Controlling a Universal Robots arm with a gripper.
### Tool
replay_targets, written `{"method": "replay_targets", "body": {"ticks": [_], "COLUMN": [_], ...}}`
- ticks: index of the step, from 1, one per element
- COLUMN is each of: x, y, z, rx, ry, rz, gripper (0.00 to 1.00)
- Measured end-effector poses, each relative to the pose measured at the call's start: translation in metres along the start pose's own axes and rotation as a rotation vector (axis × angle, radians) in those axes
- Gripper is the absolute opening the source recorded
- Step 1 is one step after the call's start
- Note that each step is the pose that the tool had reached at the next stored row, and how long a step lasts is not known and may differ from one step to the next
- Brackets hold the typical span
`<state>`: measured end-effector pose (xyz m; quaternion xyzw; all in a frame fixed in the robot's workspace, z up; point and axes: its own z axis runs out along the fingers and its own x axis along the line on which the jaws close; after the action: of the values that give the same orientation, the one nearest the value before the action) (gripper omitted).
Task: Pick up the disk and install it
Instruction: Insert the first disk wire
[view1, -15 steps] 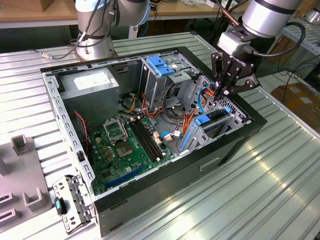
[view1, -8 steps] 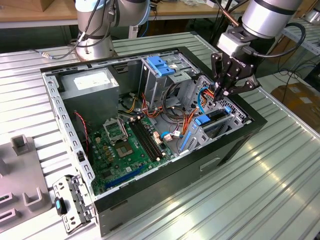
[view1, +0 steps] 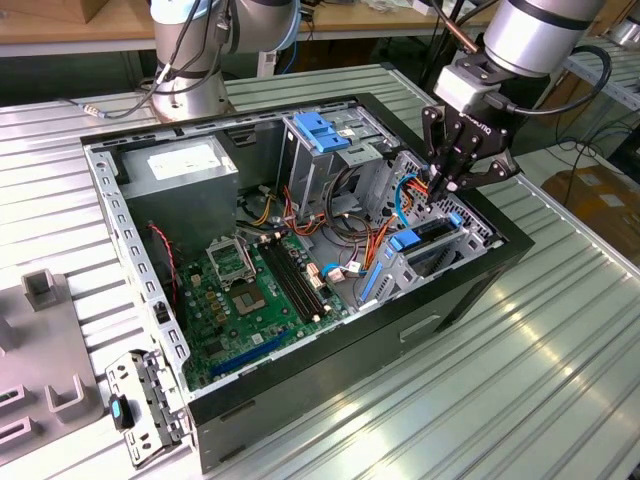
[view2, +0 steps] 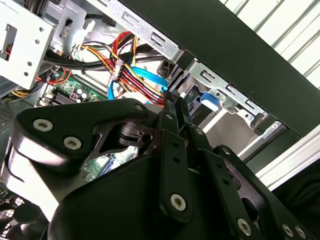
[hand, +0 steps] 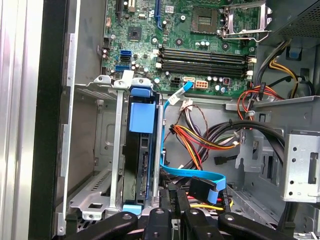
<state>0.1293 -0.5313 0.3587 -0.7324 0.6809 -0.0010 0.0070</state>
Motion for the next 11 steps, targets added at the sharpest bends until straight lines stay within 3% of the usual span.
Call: {"method": "replay_targets", "body": {"ticks": [7, 11], "x": [0.0014, 0.0125], "y": [0.0001, 0.001], "z": [0.0002, 0.0005], "rx": [0.0003, 0.0003], "ry": [0.0004, 0.0005], "rz": [0.034, 0.037], "gripper": [0.17, 0.17]}}
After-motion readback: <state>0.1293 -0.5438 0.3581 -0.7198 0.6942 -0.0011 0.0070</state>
